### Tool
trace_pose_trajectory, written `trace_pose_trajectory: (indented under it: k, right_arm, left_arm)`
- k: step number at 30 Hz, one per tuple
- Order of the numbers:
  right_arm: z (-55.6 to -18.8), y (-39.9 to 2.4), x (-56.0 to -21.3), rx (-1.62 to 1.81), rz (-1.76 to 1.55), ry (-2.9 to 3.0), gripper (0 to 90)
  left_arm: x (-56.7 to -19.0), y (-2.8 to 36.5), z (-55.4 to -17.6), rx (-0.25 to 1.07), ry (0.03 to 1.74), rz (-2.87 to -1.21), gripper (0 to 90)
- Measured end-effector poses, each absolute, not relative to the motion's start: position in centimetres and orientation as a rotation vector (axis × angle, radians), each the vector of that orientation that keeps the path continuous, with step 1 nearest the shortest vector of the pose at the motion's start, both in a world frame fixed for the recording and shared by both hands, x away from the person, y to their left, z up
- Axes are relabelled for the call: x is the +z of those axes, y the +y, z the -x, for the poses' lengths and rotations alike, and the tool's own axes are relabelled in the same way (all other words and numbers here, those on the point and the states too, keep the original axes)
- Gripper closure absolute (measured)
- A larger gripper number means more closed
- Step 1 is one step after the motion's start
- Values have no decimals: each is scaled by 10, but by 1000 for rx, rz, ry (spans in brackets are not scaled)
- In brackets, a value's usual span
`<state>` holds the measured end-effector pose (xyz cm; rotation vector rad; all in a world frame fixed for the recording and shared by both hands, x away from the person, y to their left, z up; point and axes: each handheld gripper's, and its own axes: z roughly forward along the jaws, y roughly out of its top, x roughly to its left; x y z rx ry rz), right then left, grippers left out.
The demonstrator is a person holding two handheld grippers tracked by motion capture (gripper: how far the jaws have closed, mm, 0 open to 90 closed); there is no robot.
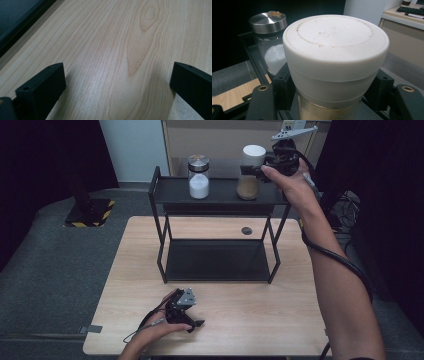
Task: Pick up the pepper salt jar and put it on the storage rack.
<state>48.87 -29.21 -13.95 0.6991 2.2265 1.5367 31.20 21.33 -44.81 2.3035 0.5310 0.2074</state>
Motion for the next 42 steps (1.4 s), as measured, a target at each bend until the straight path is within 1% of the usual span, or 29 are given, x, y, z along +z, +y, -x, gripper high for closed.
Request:
trace_pose_trajectory:
  k: [14, 20, 24, 27, 33, 38, 42]
  right_arm:
    - [-486, -289, -139, 1520, -712, 2221, 347]
    - [-485, -287, -137, 1509, -729, 2219, 232]
    - [-483, -290, -135, 1504, -740, 2213, 177]
    - [-479, -293, -134, 1504, -747, 2209, 168]
    - [-469, -306, -130, 1535, -744, 2189, 107]
    - [-455, -315, -132, 1542, -741, 2173, 63]
    - [-442, -320, -134, 1533, -751, 2167, 49]
  left_arm:
    - [-448, 213, -312, 208, 531, -2304, 0]
    - [-448, 213, -312, 208, 531, -2304, 0]
    - [-448, 213, -312, 208, 530, -2305, 0]
    - [-448, 213, -312, 207, 531, -2304, 0]
    - [-448, 213, -312, 209, 528, -2305, 0]
    - [-449, 213, -312, 207, 533, -2300, 0]
    - [-449, 213, -312, 207, 534, -2299, 0]
